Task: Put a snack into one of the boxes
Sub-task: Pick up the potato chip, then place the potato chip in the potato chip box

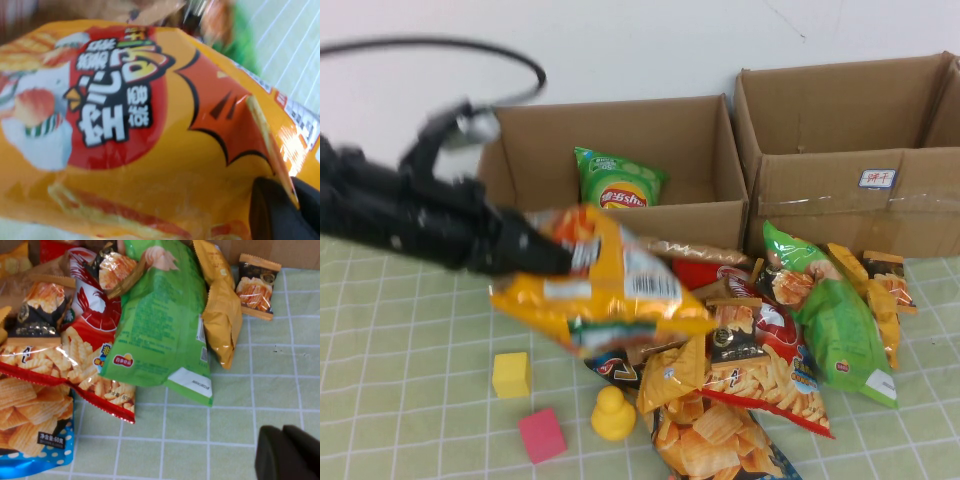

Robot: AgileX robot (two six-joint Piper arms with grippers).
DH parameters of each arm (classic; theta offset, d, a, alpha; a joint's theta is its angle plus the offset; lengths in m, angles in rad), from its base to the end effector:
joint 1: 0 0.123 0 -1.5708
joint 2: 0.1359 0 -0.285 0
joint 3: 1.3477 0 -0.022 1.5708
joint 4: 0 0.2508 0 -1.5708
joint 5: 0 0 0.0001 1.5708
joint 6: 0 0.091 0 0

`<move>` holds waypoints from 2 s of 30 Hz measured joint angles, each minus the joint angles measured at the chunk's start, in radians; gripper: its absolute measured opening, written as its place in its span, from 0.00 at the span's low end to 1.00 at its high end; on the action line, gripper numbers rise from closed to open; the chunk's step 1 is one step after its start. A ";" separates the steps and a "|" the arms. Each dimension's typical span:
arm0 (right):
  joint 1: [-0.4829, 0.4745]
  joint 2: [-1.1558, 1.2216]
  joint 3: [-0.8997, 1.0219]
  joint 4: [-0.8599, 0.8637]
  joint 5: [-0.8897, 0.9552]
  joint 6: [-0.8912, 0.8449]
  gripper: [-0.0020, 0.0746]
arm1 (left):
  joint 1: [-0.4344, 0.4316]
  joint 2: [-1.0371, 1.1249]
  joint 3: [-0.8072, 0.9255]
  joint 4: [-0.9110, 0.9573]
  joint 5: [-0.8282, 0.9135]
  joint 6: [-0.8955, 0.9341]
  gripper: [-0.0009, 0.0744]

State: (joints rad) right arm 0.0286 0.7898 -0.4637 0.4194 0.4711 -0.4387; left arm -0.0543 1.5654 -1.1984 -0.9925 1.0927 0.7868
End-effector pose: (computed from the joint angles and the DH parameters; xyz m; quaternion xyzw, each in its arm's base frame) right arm 0.1468 0.0211 0.2568 -0.0802 0.8946 0.0767 0.4328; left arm 0.3080 -0.0845 0.3035 0.1965 0.8707 -0.3818 0.2397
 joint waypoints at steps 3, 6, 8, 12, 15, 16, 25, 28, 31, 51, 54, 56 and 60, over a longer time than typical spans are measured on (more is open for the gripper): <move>0.000 0.000 0.000 0.000 0.000 0.000 0.02 | 0.000 -0.032 -0.086 -0.023 0.010 0.001 0.02; 0.000 0.000 0.000 0.000 0.000 0.000 0.02 | 0.000 -0.044 -0.177 -0.047 -0.006 0.002 0.02; 0.000 0.000 0.000 0.002 0.000 0.000 0.02 | 0.000 -0.044 -0.228 -0.056 -0.059 0.004 0.02; 0.000 0.000 0.000 0.008 -0.002 0.000 0.02 | 0.000 -0.039 -0.279 -0.070 -0.249 0.005 0.02; 0.000 0.000 0.000 0.010 -0.002 0.000 0.02 | 0.000 -0.007 -0.284 -0.094 -0.402 0.005 0.01; 0.000 0.000 0.000 0.010 -0.002 0.000 0.02 | 0.000 0.012 -0.284 -0.106 -0.450 0.005 0.01; 0.000 0.000 0.000 0.017 -0.002 0.000 0.02 | 0.000 0.257 -0.287 -0.185 -0.542 0.073 0.07; 0.000 0.000 0.000 0.018 -0.002 0.000 0.02 | 0.000 0.314 -0.287 -0.188 -0.477 0.085 0.30; 0.000 0.000 0.000 0.018 0.007 0.000 0.02 | 0.000 0.328 -0.287 -0.188 -0.439 0.089 0.61; 0.000 0.000 0.023 0.044 -0.001 -0.015 0.02 | 0.002 0.254 -0.472 -0.182 -0.401 0.088 0.02; 0.000 0.000 0.023 0.046 -0.001 -0.022 0.02 | -0.007 0.285 -0.477 -0.088 -0.374 0.008 0.01; 0.000 0.000 0.023 0.046 -0.001 -0.024 0.02 | -0.013 0.321 -0.477 -0.005 -0.348 -0.065 0.01; 0.000 0.000 0.023 0.046 -0.001 -0.027 0.02 | -0.029 0.405 -0.477 0.063 -0.325 -0.121 0.01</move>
State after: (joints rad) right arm 0.0286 0.7898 -0.4404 0.4654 0.4698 -0.4661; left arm -0.0828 1.9703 -1.6751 -0.9297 0.7674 0.6656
